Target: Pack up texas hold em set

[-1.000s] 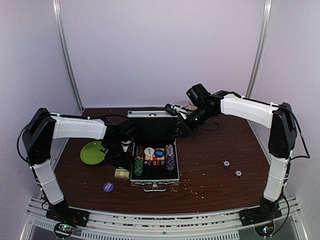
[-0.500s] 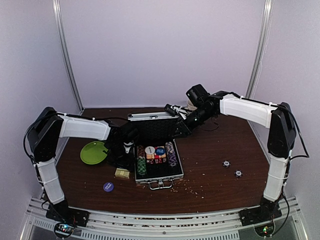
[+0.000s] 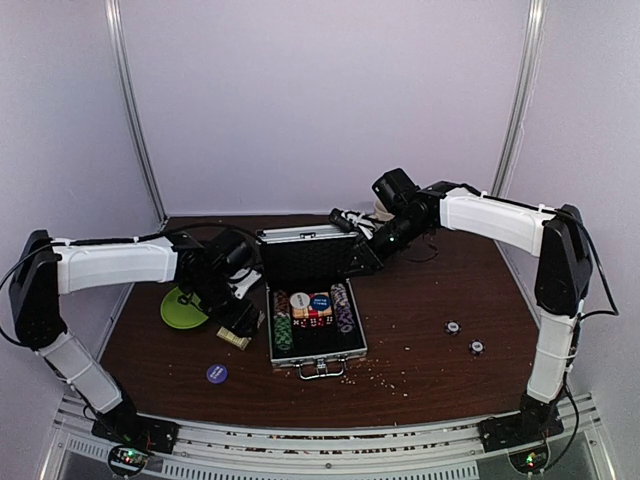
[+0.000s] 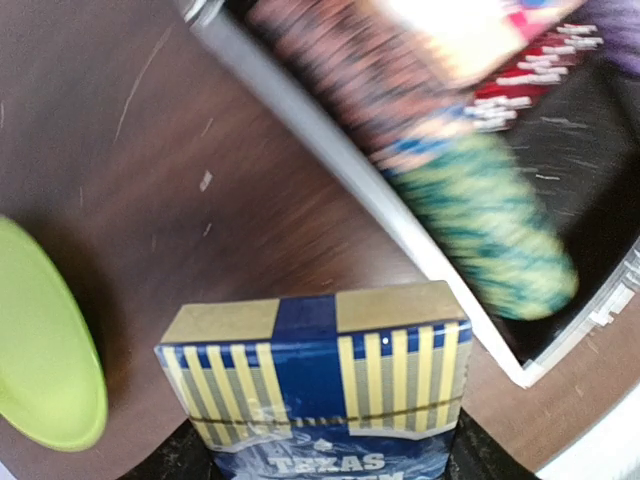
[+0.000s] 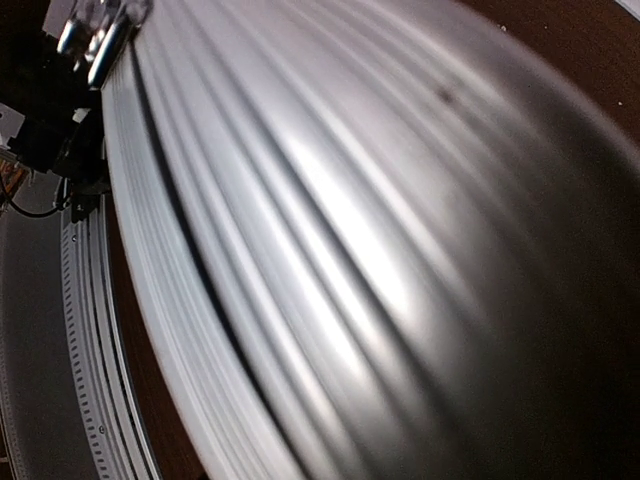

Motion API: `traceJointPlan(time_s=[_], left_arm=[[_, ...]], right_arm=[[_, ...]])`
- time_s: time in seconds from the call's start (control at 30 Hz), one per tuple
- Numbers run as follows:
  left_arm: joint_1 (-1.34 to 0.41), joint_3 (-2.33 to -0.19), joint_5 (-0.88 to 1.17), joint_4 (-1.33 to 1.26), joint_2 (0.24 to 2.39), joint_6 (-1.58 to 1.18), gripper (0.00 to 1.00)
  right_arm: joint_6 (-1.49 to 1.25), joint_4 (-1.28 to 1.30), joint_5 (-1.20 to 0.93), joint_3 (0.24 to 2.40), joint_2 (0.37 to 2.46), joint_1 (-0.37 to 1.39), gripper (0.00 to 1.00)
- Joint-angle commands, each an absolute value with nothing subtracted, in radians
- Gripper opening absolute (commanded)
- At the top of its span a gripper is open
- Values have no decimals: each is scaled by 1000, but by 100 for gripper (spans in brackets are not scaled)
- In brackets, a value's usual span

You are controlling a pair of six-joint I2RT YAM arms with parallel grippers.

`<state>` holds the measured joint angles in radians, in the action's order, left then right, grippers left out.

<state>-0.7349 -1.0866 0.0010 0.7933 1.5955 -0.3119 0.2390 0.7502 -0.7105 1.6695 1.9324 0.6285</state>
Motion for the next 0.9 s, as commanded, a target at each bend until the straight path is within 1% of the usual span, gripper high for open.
traceJointPlan(time_s=[0.0, 0.07, 0.17, 0.33, 0.47, 0.6, 0.87], left_arm=[[-741, -1166, 163, 778, 1534, -10, 54], [-754, -1203, 277, 733, 1536, 50, 55], [-811, -1364, 220, 784, 1623, 166, 55], [-869, -1567, 220, 873, 1786, 334, 55], [-872, -1608, 247, 865, 1846, 396, 55], [-902, -1614, 199, 811, 1874, 479, 55], [-920, -1716, 170, 834, 2003, 590, 56]], right_arm=[[235, 821, -690, 1666, 1984, 637, 38], [235, 822, -688, 1668, 1986, 637, 38], [236, 827, -686, 1669, 1985, 637, 38], [238, 834, -689, 1676, 1985, 636, 38], [238, 838, -700, 1676, 1986, 637, 38], [240, 839, -703, 1678, 1992, 637, 38], [244, 845, -704, 1679, 2005, 637, 38]])
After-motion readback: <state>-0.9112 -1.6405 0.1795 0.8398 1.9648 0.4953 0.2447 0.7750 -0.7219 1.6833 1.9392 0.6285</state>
